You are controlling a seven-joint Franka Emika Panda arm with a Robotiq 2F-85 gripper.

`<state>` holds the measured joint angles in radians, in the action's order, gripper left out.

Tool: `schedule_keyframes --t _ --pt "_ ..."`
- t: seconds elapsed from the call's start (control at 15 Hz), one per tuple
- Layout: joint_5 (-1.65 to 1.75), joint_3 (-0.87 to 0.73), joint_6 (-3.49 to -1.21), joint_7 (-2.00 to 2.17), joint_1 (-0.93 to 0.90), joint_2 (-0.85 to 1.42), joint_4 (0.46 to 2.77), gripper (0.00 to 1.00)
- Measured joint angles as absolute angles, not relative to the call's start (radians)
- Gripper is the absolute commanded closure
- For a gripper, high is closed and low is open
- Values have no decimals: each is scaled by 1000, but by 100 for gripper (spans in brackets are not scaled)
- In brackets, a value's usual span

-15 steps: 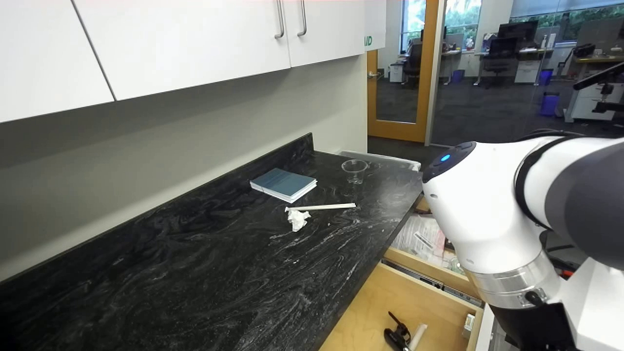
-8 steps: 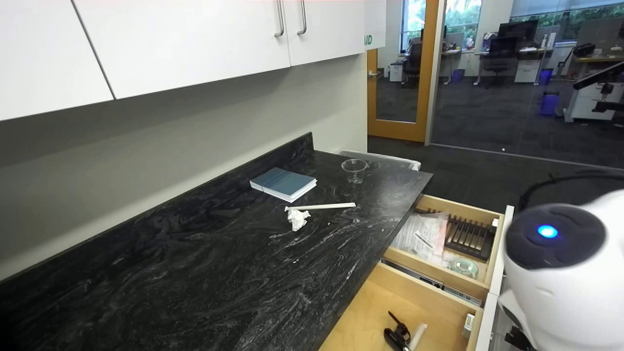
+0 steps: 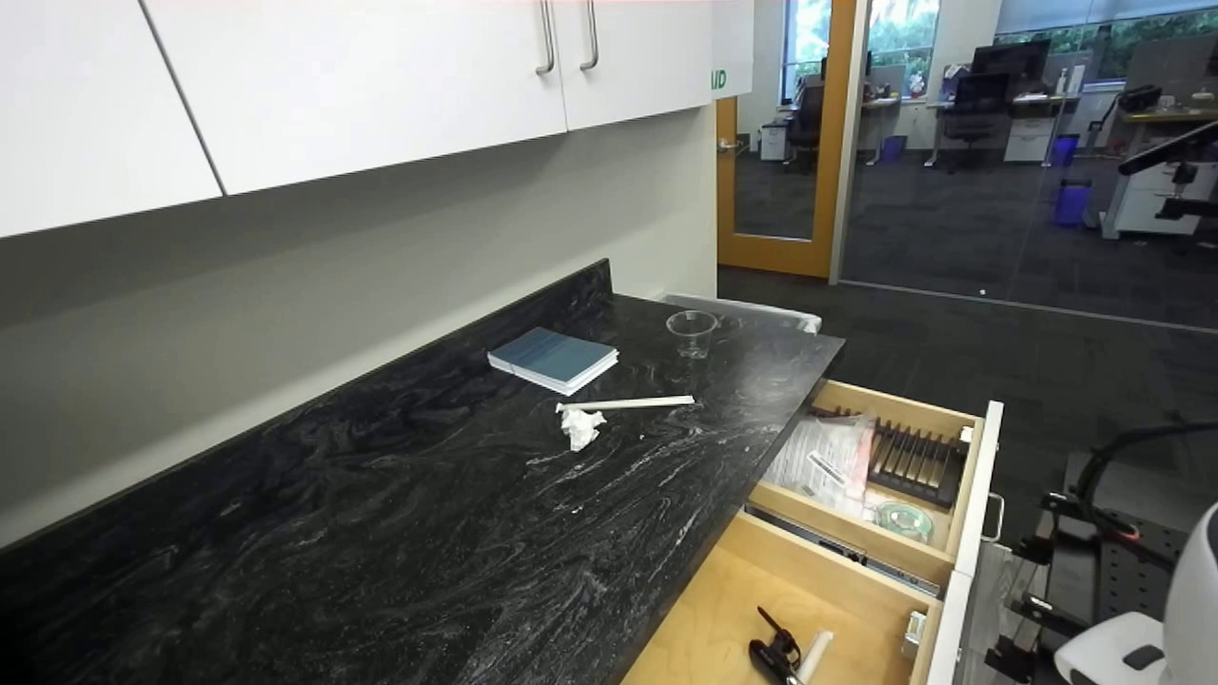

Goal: Open the second drawer from the right, put the black object on the counter into it, and then close the drawer

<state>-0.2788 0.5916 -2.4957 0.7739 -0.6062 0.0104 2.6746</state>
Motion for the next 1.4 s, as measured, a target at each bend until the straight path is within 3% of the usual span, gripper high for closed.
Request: schedule_keyframes --t 0.2,0.53,0.67,0.93,1.4 --pt "-224 564 -2529 787 -595 42 2678 50" --pt "4 453 -2805 806 -592 172 2694 90" --pt "140 378 -2919 848 -609 226 2693 100" --pt "383 145 -3050 951 -743 286 2665 100" --pt "629 -212 -3073 1158 -1100 352 2574 100"
